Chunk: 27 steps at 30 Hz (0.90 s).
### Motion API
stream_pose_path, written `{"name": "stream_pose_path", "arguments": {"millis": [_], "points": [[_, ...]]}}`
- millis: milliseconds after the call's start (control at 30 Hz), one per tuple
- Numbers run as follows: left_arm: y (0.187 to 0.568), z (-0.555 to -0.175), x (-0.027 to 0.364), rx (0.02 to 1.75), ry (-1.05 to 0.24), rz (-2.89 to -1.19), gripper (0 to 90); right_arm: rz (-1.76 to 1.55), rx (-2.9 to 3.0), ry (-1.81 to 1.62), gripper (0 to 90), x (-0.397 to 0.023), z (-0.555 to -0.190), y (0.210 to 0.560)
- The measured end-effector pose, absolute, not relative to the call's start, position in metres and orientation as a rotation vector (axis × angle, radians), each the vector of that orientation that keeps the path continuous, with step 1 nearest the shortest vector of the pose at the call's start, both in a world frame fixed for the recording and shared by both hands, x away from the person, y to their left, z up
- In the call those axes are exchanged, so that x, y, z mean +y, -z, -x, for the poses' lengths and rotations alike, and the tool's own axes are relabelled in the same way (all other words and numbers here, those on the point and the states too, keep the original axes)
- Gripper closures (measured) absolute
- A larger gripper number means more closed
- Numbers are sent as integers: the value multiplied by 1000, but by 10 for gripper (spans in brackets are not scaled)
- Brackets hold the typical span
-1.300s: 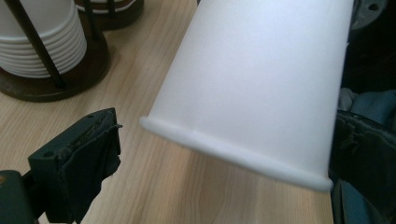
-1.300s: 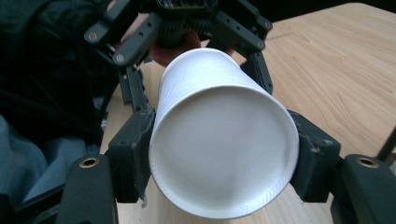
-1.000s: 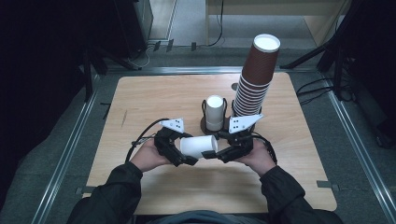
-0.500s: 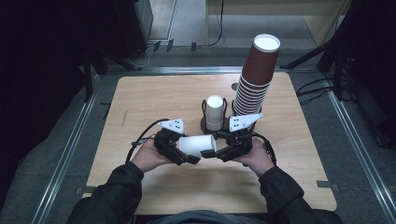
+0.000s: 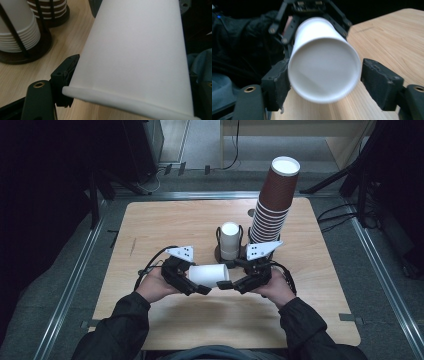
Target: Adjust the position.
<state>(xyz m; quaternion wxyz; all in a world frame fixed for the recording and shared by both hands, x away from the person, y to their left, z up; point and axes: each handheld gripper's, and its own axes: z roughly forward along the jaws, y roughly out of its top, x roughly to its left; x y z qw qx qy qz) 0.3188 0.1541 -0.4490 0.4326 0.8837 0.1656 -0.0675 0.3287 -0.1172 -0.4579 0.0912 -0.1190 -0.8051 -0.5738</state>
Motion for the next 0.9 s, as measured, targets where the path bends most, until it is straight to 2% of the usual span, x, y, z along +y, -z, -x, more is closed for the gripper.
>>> {"name": "stream_pose_path", "arguments": {"millis": [433, 900], "points": [[439, -322, 164, 442, 89, -2316, 241, 369, -2621, 1467, 244, -113, -328, 470], [441, -321, 149, 446, 34, -2522, 240, 339, -2752, 1307, 244, -106, -326, 480]]}}
